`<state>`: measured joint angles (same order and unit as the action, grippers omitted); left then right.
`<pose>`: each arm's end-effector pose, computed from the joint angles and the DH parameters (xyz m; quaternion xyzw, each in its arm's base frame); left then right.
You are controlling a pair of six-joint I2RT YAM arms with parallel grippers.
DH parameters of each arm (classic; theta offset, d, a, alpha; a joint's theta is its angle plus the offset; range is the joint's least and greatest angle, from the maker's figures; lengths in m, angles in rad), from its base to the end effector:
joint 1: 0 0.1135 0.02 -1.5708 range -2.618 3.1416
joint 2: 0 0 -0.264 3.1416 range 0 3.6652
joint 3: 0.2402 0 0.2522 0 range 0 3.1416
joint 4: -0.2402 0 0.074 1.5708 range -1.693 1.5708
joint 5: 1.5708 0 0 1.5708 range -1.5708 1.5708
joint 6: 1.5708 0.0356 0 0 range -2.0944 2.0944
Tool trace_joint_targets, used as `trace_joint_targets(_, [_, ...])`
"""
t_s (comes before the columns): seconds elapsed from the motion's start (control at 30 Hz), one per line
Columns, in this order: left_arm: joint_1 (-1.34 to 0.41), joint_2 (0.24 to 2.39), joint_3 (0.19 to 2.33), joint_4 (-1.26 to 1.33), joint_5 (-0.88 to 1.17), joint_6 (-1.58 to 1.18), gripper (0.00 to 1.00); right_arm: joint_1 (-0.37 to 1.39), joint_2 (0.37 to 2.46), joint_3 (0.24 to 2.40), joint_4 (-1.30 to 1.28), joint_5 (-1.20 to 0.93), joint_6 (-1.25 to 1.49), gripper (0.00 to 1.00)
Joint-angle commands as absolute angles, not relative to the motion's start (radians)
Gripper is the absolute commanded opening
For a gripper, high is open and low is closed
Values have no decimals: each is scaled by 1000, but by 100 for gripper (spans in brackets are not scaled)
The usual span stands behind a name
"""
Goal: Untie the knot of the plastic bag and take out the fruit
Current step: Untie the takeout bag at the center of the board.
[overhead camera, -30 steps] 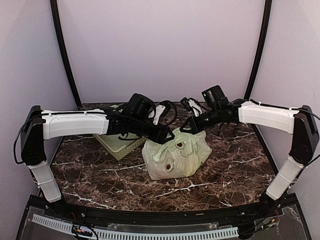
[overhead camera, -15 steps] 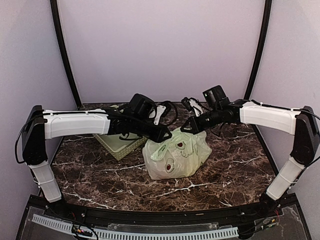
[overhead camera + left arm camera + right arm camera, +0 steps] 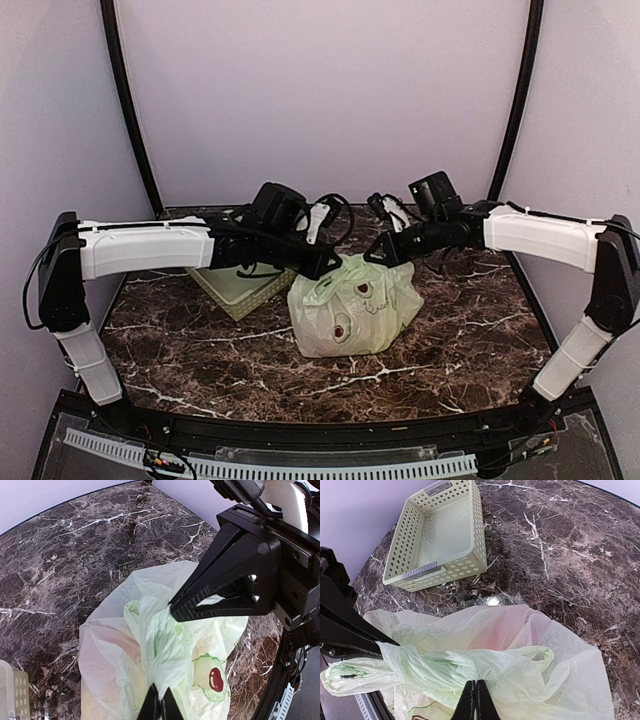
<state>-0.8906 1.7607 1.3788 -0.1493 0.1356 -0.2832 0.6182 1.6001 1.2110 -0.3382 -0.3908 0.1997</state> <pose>0.2565 -0.3247 0.2818 0.2911 0.8162 -0.3234 0.3801 0.2831 0.2180 0.2689 -0.2637 0.8590 0.3222 0.2980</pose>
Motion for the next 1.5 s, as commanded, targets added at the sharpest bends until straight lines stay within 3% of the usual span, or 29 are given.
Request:
trace_joint_targets(0.0, [-892, 1687, 1351, -159, 111, -294, 1, 573, 1541, 1182, -329, -291, 239, 0])
trace_joint_targets(0.6, [-810, 1575, 1143, -32, 163, -409, 1, 491, 1489, 1050, -328, -218, 326, 0])
trace_joint_targets(0.87, [-798, 1576, 1134, 30, 262, -405, 1, 492, 1431, 1066, -283, -400, 256, 0])
trace_joint_targets(1.17, [-798, 1585, 1153, 32, 314, -385, 1, 504, 1423, 1187, -368, -497, 121, 48])
trace_joint_targets(1.47, [-798, 1584, 1158, 27, 315, -384, 1, 525, 1600, 1351, -485, -507, 15, 70])
